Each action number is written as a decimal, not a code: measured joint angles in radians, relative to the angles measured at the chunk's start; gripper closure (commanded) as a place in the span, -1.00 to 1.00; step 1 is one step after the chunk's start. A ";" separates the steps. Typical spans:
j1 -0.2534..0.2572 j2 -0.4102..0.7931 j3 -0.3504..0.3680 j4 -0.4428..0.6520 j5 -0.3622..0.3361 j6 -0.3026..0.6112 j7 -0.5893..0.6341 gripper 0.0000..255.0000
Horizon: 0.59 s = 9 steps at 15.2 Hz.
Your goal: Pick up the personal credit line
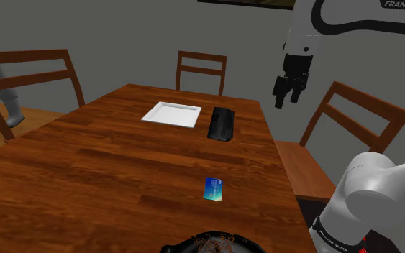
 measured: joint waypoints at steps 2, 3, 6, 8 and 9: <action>-0.001 -0.008 0.009 -0.013 0.009 0.003 0.018 -1.00; -0.003 -0.022 0.023 -0.034 0.023 0.009 0.047 -1.00; -0.006 -0.049 0.086 -0.091 0.088 0.030 0.165 -1.00; -0.008 -0.062 0.128 -0.124 0.133 0.047 0.246 -1.00; -0.009 -0.067 0.147 -0.142 0.154 0.060 0.283 -1.00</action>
